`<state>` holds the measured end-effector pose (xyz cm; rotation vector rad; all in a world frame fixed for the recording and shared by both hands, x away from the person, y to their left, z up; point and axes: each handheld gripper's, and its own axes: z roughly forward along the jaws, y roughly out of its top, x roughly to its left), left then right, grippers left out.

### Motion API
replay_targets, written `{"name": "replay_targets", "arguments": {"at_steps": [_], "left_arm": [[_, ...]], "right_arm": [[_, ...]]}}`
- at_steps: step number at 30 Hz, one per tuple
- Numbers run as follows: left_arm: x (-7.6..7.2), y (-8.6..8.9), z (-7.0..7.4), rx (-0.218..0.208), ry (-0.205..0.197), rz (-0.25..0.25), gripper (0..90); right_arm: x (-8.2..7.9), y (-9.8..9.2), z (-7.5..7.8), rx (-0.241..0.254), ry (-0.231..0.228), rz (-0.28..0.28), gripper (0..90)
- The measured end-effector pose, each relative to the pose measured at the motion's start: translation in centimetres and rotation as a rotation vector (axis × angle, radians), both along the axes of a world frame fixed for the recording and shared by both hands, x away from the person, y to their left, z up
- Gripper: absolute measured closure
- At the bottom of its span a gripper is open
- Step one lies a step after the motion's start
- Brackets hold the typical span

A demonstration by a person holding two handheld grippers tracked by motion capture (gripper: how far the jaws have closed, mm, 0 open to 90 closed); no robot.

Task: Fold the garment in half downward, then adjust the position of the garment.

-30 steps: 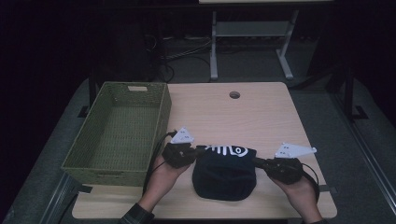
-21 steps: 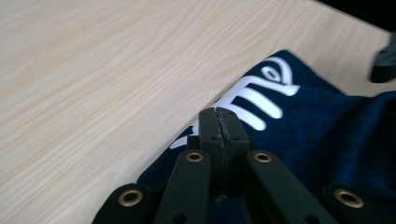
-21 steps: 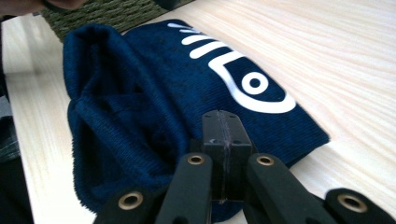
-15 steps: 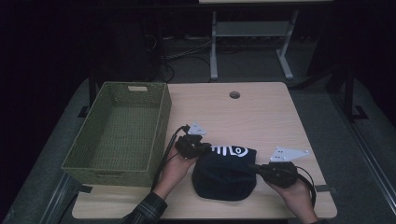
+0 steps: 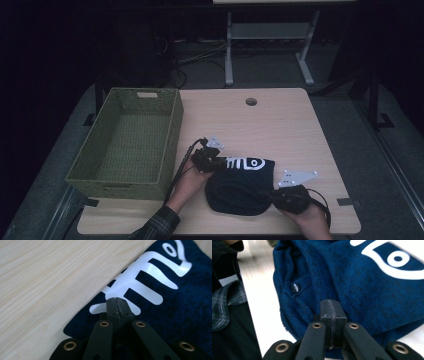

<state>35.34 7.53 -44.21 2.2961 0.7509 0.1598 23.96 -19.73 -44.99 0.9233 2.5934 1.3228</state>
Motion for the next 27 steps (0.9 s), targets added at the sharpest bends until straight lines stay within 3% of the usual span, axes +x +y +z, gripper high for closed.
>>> {"name": "replay_targets", "arguments": {"at_steps": [7, 12, 20, 24, 27], "left_arm": [[0.5, -0.4, -0.7, 0.011, 0.004, -0.026, 90.0], [1.1, -0.8, -1.0, 0.01, 0.007, -0.043, 90.0], [1.6, -2.4, -1.0, 0.026, -0.011, -0.083, 90.0], [1.3, -2.0, -0.3, -0.008, -0.017, -0.072, 90.0], [0.6, -1.3, 0.8, -0.053, -0.022, -0.058, 90.0]], "right_arm": [[-0.4, 0.5, -1.1, -0.007, 0.042, -0.002, 90.0], [-0.8, 1.5, -1.5, -0.035, 0.039, 0.012, 90.0], [-2.0, 3.2, -1.8, -0.038, 0.02, 0.053, 90.0], [-2.0, 3.0, -1.3, -0.024, 0.006, 0.055, 90.0], [-1.7, 2.3, -0.3, 0.019, -0.019, 0.037, 90.0]]}}
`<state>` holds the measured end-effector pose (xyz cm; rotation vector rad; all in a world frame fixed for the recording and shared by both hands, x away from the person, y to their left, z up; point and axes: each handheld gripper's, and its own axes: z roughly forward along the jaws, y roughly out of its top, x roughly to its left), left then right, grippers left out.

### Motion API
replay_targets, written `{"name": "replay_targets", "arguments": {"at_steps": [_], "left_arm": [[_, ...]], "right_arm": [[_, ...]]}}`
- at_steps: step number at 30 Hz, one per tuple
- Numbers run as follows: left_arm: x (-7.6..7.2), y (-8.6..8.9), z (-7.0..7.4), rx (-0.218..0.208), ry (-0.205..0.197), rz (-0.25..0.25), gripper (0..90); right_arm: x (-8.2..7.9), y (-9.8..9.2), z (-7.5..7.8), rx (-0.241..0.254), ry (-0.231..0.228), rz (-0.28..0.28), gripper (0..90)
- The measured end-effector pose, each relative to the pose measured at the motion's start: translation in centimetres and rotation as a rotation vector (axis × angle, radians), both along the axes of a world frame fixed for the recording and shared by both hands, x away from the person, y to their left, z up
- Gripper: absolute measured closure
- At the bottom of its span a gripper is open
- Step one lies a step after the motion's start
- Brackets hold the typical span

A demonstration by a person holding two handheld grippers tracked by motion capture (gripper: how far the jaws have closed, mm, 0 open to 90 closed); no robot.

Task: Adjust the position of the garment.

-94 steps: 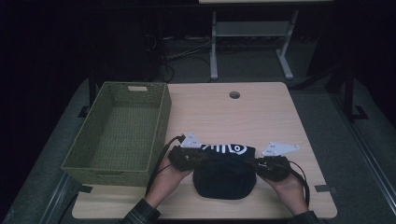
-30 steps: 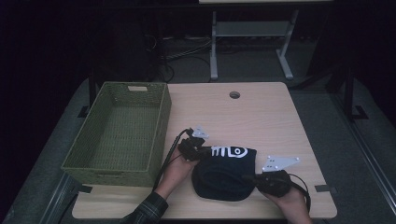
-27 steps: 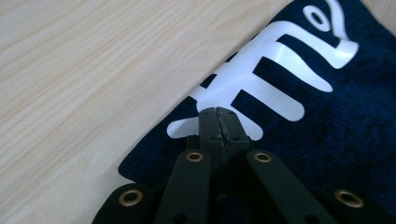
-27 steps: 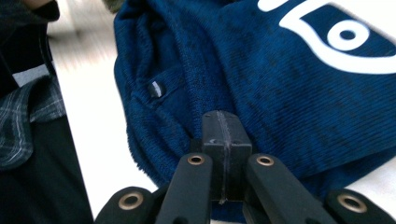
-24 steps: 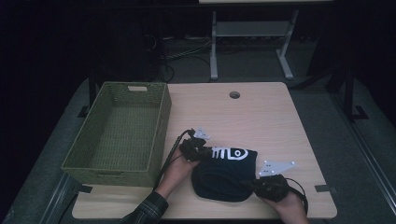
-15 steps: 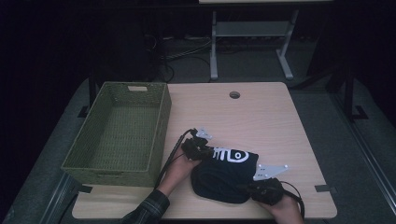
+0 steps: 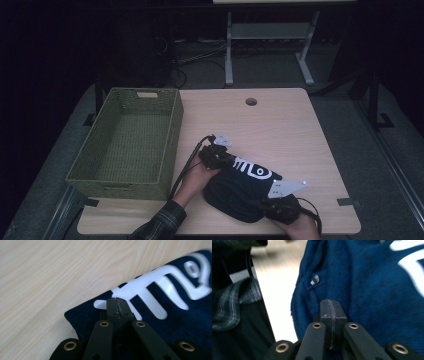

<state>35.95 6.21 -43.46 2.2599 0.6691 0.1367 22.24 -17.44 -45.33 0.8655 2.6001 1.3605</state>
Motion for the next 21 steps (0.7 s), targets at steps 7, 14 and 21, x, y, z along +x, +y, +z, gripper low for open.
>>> {"name": "replay_targets", "arguments": {"at_steps": [7, 14, 21], "left_arm": [[-3.2, 1.4, 2.1, -0.047, -0.018, -0.024, 90.0], [-7.3, 2.9, 1.7, -0.007, -0.005, -0.041, 90.0], [-7.5, 2.8, -0.6, 0.08, 0.02, -0.041, 90.0]], "right_arm": [[1.7, -2.2, 1.9, 0.033, -0.093, -0.099, 90.0], [4.1, -4.1, 1.2, -0.01, -0.107, -0.209, 90.0], [5.6, -4.3, -0.8, -0.075, -0.052, -0.243, 90.0]]}}
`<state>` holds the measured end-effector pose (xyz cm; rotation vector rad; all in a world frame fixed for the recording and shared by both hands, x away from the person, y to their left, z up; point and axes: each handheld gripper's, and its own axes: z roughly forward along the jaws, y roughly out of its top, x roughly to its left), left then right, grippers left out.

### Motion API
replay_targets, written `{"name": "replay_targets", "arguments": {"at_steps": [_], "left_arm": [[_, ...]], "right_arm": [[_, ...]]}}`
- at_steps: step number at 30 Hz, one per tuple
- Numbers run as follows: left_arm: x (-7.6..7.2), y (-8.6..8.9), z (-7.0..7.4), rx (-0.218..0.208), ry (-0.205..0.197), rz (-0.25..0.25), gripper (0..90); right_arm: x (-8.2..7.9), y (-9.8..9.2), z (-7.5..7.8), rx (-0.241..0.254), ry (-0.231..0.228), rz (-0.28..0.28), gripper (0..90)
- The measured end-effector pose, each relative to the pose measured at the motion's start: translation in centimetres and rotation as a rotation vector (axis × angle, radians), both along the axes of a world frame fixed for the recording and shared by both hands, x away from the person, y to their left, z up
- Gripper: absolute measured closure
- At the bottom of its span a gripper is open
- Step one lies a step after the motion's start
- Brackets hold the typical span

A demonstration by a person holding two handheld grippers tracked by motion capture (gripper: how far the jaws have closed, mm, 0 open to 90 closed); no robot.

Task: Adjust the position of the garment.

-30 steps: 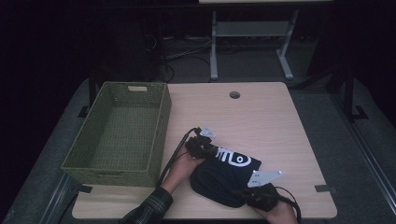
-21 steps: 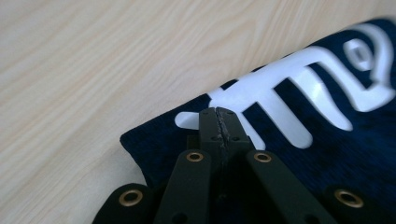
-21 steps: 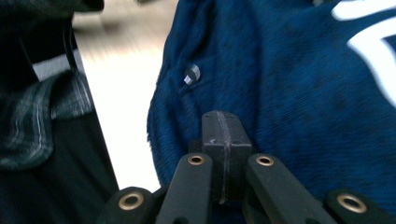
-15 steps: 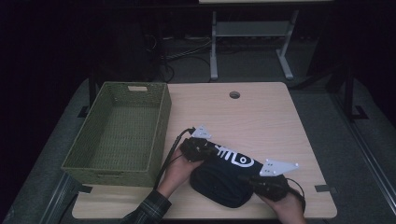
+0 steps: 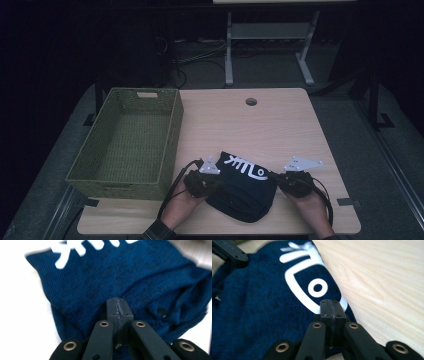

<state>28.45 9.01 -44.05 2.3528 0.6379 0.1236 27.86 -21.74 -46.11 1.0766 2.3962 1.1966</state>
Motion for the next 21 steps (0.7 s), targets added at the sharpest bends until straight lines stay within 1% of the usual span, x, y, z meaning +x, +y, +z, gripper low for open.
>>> {"name": "replay_targets", "arguments": {"at_steps": [2, 3, 7, 8, 10, 11, 12, 15, 16, 18, 19, 20, 21], "left_arm": [[0.0, -0.2, -0.1, 0.029, -0.001, -0.006, 90.0], [0.0, -0.2, -0.1, 0.035, -0.003, -0.006, 90.0], [0.0, -0.2, 0.0, 0.033, 0.001, -0.008, 90.0], [0.1, -0.1, 0.1, 0.015, 0.007, -0.004, 90.0], [0.2, 0.1, 0.7, -0.016, 0.006, 0.007, 88.5], [0.2, 0.1, 0.9, -0.029, 0.003, 0.014, 83.8], [0.3, 0.2, 1.1, -0.033, -0.003, 0.017, 83.8], [0.6, 0.4, 1.8, -0.056, -0.01, 0.034, 76.7], [0.7, 0.5, 2.0, -0.068, -0.012, 0.049, 71.4], [1.1, 0.6, 2.2, -0.067, -0.011, 0.074, 64.5], [1.2, 0.7, 2.2, -0.067, -0.017, 0.081, 60.5], [1.4, 0.7, 2.3, -0.07, -0.017, 0.083, 58.5], [1.6, 0.8, 2.3, -0.075, -0.008, 0.09, 52.2]], "right_arm": [[0.1, 0.1, -0.4, -0.025, 0.009, -0.001, 90.0], [0.1, 0.2, -0.6, -0.027, 0.016, -0.003, 90.0], [0.0, 0.0, -0.8, -0.023, 0.021, -0.004, 90.0], [-0.4, -0.2, -0.7, -0.016, 0.008, -0.011, 84.6], [-0.5, -0.4, -0.6, -0.007, 0.005, -0.012, 83.7], [-0.7, -0.8, -0.4, 0.004, -0.003, -0.022, 79.4], [-0.7, -0.8, -0.4, 0.004, -0.003, -0.022, 79.4], [-1.2, -1.5, -0.1, 0.015, -0.015, -0.05, 71.4], [-1.3, -1.9, 0.0, 0.013, -0.021, -0.063, 67.4], [-1.5, -2.4, 0.0, 0.007, -0.028, -0.083, 61.0], [-1.6, -2.8, 0.0, 0.007, -0.026, -0.098, 58.2], [-1.7, -3.0, 0.0, 0.008, -0.023, -0.105, 55.9], [-1.8, -3.5, -0.1, 0.013, -0.015, -0.124, 50.4]]}}
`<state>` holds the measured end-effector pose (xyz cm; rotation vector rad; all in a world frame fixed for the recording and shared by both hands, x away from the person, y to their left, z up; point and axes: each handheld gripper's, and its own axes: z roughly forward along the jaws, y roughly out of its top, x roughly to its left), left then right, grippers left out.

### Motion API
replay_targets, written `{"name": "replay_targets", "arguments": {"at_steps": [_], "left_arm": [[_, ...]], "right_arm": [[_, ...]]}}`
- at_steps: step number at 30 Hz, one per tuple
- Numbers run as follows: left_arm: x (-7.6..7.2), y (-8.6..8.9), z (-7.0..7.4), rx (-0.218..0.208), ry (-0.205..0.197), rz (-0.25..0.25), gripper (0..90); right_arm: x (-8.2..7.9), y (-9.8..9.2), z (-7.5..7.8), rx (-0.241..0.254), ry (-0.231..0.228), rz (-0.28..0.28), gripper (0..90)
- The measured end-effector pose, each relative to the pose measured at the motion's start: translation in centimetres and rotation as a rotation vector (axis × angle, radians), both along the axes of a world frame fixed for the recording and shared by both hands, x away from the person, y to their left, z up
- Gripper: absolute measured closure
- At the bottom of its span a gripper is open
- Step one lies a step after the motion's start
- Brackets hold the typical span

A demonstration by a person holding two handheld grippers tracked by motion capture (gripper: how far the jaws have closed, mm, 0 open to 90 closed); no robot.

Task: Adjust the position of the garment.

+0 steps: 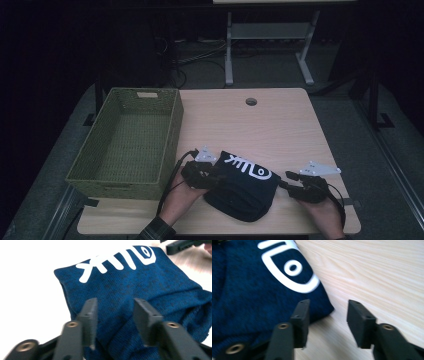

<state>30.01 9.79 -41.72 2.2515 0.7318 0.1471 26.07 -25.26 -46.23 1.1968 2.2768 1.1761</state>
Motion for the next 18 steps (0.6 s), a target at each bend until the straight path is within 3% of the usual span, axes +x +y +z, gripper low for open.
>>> {"name": "replay_targets", "arguments": {"at_steps": [4, 12, 18], "left_arm": [[0.8, 0.0, 0.0, 0.002, 0.01, 0.021, 47.0], [2.5, -0.3, -0.4, 0.006, 0.008, 0.046, 32.0], [3.4, -0.2, -1.1, 0.019, 0.014, 0.061, 24.1]], "right_arm": [[-0.2, -0.8, -0.3, -0.011, 0.004, -0.016, 43.5], [-0.6, -2.4, -1.2, -0.054, 0.019, -0.078, 19.7], [-0.1, -2.2, -1.9, -0.113, 0.038, -0.115, 14.3]]}}
